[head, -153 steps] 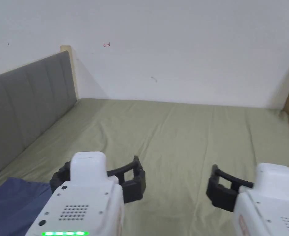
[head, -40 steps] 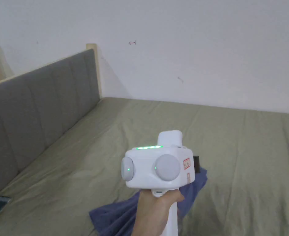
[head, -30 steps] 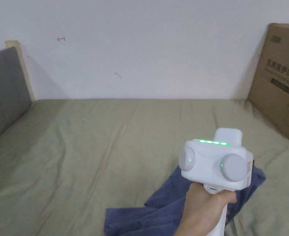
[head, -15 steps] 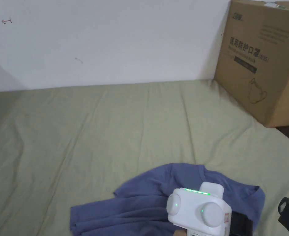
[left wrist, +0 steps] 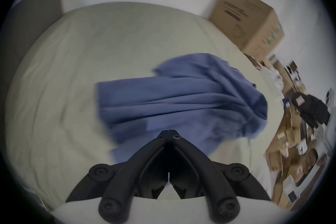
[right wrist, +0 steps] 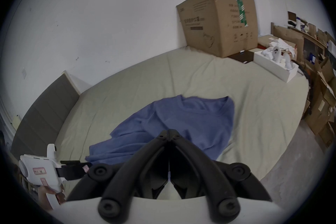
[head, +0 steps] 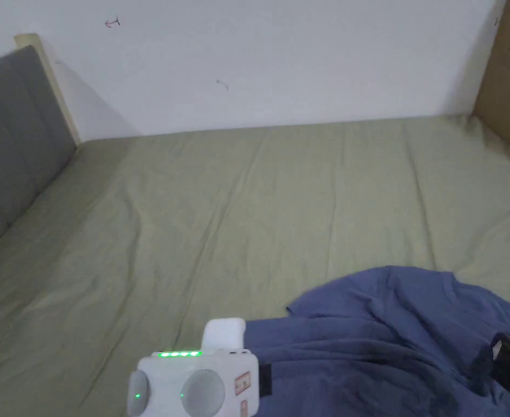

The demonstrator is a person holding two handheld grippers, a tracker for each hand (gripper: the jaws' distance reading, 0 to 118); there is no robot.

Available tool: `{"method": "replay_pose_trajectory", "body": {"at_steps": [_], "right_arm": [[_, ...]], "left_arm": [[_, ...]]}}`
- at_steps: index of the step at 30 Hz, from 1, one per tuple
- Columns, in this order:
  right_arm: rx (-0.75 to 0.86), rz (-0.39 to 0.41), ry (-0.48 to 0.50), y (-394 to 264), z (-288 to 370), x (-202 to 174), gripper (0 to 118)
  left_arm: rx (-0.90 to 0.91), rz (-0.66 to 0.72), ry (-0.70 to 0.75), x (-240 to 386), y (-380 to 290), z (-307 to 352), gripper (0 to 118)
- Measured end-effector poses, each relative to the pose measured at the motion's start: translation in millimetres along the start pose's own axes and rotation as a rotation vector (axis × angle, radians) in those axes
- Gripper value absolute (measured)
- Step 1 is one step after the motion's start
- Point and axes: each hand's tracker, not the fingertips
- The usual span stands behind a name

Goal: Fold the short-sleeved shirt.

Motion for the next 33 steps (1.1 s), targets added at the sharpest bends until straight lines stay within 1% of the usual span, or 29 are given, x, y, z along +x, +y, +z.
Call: {"method": "replay_pose_trajectory", "body": {"at_steps": [2,3,4,5,6,7,8,9,10,13,14,15,16,17,18,19,20,21,22,24,27,28,29,30,31,32,33], "right_arm": [[-0.010,0.033,0.013,-4,-5,-10,0],[-0.015,0.043,0.015,-4,-7,-14,0],[-0.019,0.051,0.021,-5,-10,-18,0],[-0.023,0.054,0.030,-6,-12,-19,0],[-0.029,0.053,0.036,-6,-14,-21,0],[-0.034,0.053,0.040,-7,-16,-22,0],[-0.043,0.055,0.040,-8,-18,-22,0],[-0.051,0.056,0.039,-9,-19,-22,0],[-0.060,0.061,0.034,-10,-22,-20,0],[-0.084,0.058,0.009,-11,-28,-11,0],[-0.092,0.048,0.003,-11,-30,-8,0],[-0.097,0.041,0.001,-10,-31,-4,0],[-0.103,0.035,-0.003,-9,-33,0,0],[-0.107,0.031,-0.008,-9,-33,3,0],[-0.105,0.029,-0.016,-9,-34,6,0],[-0.104,0.024,-0.028,-8,-36,9,0],[-0.107,0.014,-0.040,-7,-39,12,0],[-0.114,0.002,-0.045,-7,-43,14,0],[-0.126,-0.016,-0.043,-6,-47,17,0],[-0.133,-0.040,-0.015,-1,-53,20,0],[-0.132,-0.023,0.043,17,-65,20,0],[-0.124,0.013,0.082,31,-73,14,0],[-0.116,0.019,0.106,46,-82,12,0],[-0.129,0.039,0.140,62,-95,8,0],[-0.174,0.076,0.191,79,-113,3,2],[-0.213,0.124,0.206,95,-136,-4,15],[-0.233,0.190,0.178,103,-153,-12,45]], "left_arm": [[-0.003,0.052,0.073,-34,12,3,0],[-0.004,0.060,0.085,-42,20,2,1],[-0.014,0.084,0.100,-51,30,0,15],[-0.022,0.088,0.097,-57,43,-5,42],[-0.023,0.112,0.065,-63,52,-10,82],[-0.041,0.133,0.015,-61,62,-21,99],[-0.050,0.147,-0.028,-61,73,-30,102],[-0.057,0.157,-0.025,-59,79,-37,98],[-0.072,0.147,-0.011,-56,88,-49,99],[-0.117,0.055,0.048,-39,98,-89,97],[-0.159,0.048,0.069,-38,98,-105,89],[-0.208,0.056,0.072,-33,93,-117,66],[-0.243,0.039,0.172,-30,86,-127,58],[-0.138,-0.014,0.213,-24,79,-121,57],[-0.129,-0.032,0.198,-19,77,-114,49],[-0.109,-0.057,0.213,-15,72,-109,38],[-0.104,-0.081,0.242,-13,70,-109,22],[-0.105,-0.086,0.260,-13,71,-107,3],[-0.099,-0.062,0.303,-15,73,-104,3],[-0.115,-0.042,0.233,-21,76,-100,3],[-0.114,-0.038,0.184,-30,80,-91,3],[-0.106,0.007,0.156,-33,81,-84,3],[-0.086,0.043,0.122,-35,82,-75,3],[-0.066,0.048,0.097,-36,84,-67,3],[-0.047,0.045,0.085,-39,85,-56,3],[-0.020,0.041,0.068,-38,85,-45,3],[-0.009,0.033,0.061,-37,85,-39,3]]}}
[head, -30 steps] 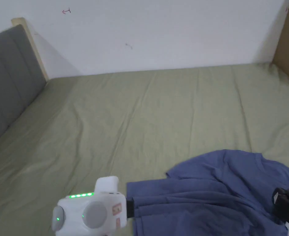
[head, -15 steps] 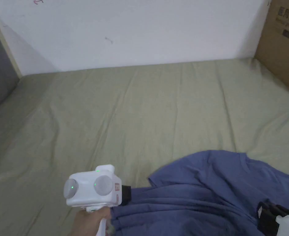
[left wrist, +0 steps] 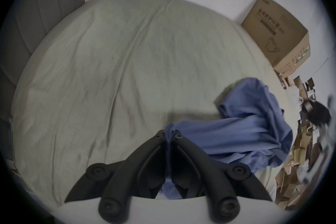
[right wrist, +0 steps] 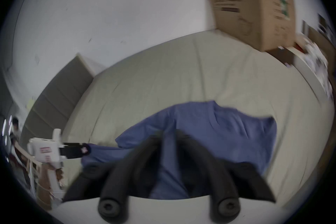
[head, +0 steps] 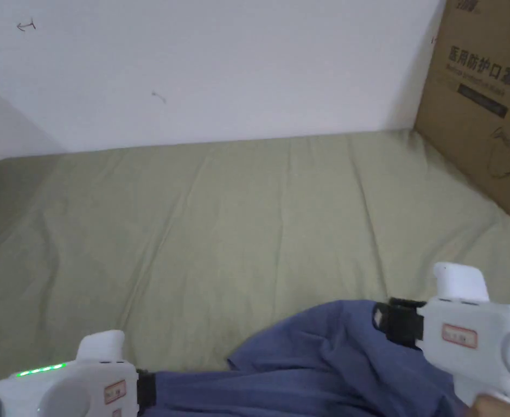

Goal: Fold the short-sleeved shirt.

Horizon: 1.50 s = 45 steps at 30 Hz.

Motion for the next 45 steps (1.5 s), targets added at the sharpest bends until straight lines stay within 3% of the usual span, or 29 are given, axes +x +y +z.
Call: {"method": "replay_pose_trajectory", "body": {"at_steps": [2,3,8,11,13,14,16,17,18,19,20,22,23,25,26,28,31,32,38,45], "right_arm": [[-0.038,0.099,-0.049,28,-45,-4,86],[-0.085,0.147,-0.060,38,-69,-6,92],[-0.398,0.314,-0.089,63,-180,-3,92],[-0.553,0.225,-0.113,50,-218,9,92],[-0.511,0.222,-0.102,48,-221,12,91],[-0.525,0.223,-0.109,53,-220,7,89],[-0.538,0.303,-0.106,56,-214,0,68],[-0.542,0.334,-0.103,57,-213,-3,50],[-0.546,0.359,-0.100,59,-212,-6,8],[-0.550,0.390,-0.096,61,-210,-9,4],[-0.508,0.361,-0.161,58,-216,7,4],[-0.482,0.379,-0.226,60,-215,9,4],[-0.505,0.357,-0.117,60,-208,-17,4],[-0.482,0.279,-0.119,68,-205,-10,4],[-0.458,0.167,-0.091,77,-192,0,4],[-0.441,0.077,-0.052,78,-179,7,4],[-0.343,0.045,-0.071,111,-137,31,4],[-0.326,0.050,-0.057,110,-130,13,4],[-0.053,-0.102,-0.047,179,6,43,4],[0.064,-0.205,-0.049,193,106,55,4]], "left_arm": [[0.030,-0.023,-0.011,2,-1,12,3],[0.035,-0.034,-0.018,2,-1,13,3],[0.020,-0.022,-0.037,-2,-3,11,3],[0.023,-0.024,-0.041,-4,-1,9,3],[0.023,-0.025,-0.040,-4,0,7,3],[0.022,-0.022,-0.039,-5,0,6,3],[0.021,-0.015,-0.039,-5,1,3,3],[0.015,-0.011,-0.036,-5,0,3,3],[0.017,-0.011,-0.037,-5,0,3,3],[0.020,-0.009,-0.038,-5,0,3,3],[0.021,-0.003,-0.038,-6,0,5,3],[0.026,0.010,-0.041,-8,0,9,3],[0.029,0.021,-0.046,-8,1,12,3],[0.037,0.024,-0.054,-9,2,19,3],[0.043,0.026,-0.049,-10,4,24,3],[0.059,0.004,-0.041,-10,9,34,3],[0.111,-0.002,-0.023,-13,22,56,3],[0.133,0.002,-0.019,-15,28,65,3],[0.291,-0.041,0.083,-22,68,125,3],[0.446,-0.090,0.157,-24,104,198,3]]}}
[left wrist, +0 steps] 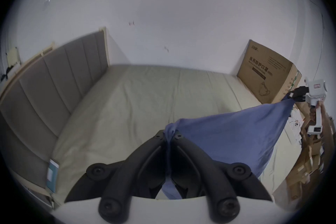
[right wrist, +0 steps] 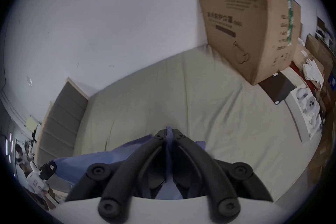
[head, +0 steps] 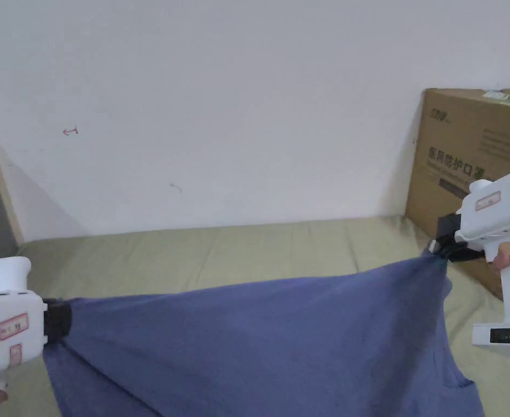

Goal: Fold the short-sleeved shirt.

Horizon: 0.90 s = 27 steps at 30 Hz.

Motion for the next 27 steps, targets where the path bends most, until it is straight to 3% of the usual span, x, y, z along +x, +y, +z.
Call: {"method": "replay_pose_trajectory", "body": {"at_steps": [2,6,19,21,22,25,26,27], "right_arm": [[0.035,-0.061,0.063,1,17,7,4],[0.045,-0.107,0.096,4,36,9,4],[0.135,-0.120,0.150,67,48,-48,4],[0.150,-0.119,0.159,49,48,-34,4],[0.194,-0.176,0.079,71,54,-51,4],[0.217,-0.184,0.070,75,51,-54,4],[0.237,-0.133,0.115,126,43,-89,4],[0.242,-0.135,0.114,142,39,-100,4]], "left_arm": [[0.013,-0.013,-0.003,-3,14,12,3],[0.046,-0.006,-0.031,-10,35,27,3],[0.151,-0.069,0.027,-21,133,27,3],[0.169,-0.094,0.047,-21,158,23,3],[0.182,-0.083,0.055,-22,171,20,3],[0.227,-0.043,0.057,-26,212,10,3],[0.234,-0.045,0.058,-28,224,6,3],[0.254,-0.040,0.067,-28,234,3,3]]}}
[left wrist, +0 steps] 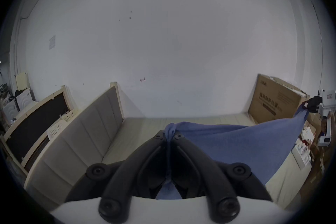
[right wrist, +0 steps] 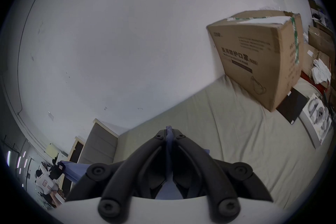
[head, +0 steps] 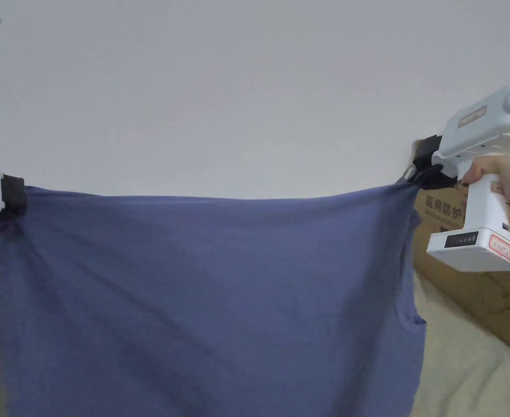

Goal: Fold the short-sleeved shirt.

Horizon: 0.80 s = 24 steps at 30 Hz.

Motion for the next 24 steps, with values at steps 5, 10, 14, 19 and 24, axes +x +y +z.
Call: {"method": "replay_pose_trajectory", "body": {"at_steps": [5,10,14,19,24], "right_arm": [[0.092,0.013,0.033,47,-18,-31,4],[0.107,-0.003,0.037,87,-26,-54,4],[0.152,0.072,0.021,79,-23,-42,4],[0.222,0.133,0.045,91,-9,-79,4],[0.173,0.139,0.029,83,-14,-83,4]], "left_arm": [[0.027,-0.032,0.021,-2,42,-35,3],[0.084,-0.099,0.071,5,75,-56,3],[0.139,-0.113,0.081,11,88,-62,3],[0.138,-0.132,0.085,12,79,-73,3],[0.075,-0.152,0.103,-4,48,-129,3]]}}
